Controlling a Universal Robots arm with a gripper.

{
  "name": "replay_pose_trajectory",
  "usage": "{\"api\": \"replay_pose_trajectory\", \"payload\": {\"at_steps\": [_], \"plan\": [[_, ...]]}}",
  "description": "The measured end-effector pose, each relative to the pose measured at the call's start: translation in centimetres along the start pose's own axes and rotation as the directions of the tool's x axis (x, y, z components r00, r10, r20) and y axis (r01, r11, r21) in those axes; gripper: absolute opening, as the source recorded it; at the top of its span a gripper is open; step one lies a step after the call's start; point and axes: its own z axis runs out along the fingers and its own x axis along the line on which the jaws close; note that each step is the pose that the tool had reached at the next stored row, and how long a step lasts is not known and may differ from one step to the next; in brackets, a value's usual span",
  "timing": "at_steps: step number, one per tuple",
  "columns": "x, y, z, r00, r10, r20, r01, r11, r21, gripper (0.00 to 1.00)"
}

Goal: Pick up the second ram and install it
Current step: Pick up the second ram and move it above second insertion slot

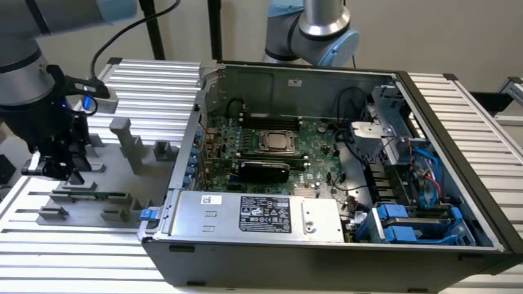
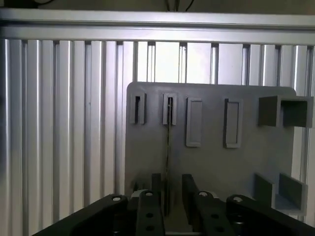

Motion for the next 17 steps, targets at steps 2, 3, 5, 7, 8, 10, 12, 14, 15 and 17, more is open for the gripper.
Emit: {"api": "replay_pose_trajectory", "payload": {"at_steps": [2,3,5,7,8,10,12,14,15,17], "plan": [[0.0,-0.01,0.38,1.0000,0.000,0.0000,0.000,1.0000,0.0001,1.00],[0.0,-0.01,0.56,1.0000,0.000,0.0000,0.000,1.0000,0.0001,1.00],[0.0,-0.01,0.92,1.0000,0.000,0.0001,0.000,1.0000,0.0002,1.00],[0.0,0.01,1.28,1.0000,0.000,0.0000,0.000,1.0000,0.0000,1.00],[0.0,0.03,1.46,1.0000,0.001,0.0000,-0.001,1.0000,0.0000,1.00],[0.0,0.09,1.82,1.0000,0.002,0.0000,-0.002,1.0000,-0.0001,1.00],[0.0,0.15,2.20,1.0000,0.005,0.0002,-0.005,1.0000,0.0001,1.00],[0.0,0.17,2.55,1.0000,0.007,0.0001,-0.007,1.0000,-0.0001,1.00],[0.0,0.17,2.74,1.0000,0.007,0.0001,-0.007,1.0000,0.0000,1.00],[0.0,0.17,3.10,1.0000,0.008,0.0002,-0.008,1.0000,0.0000,1.00]]}}
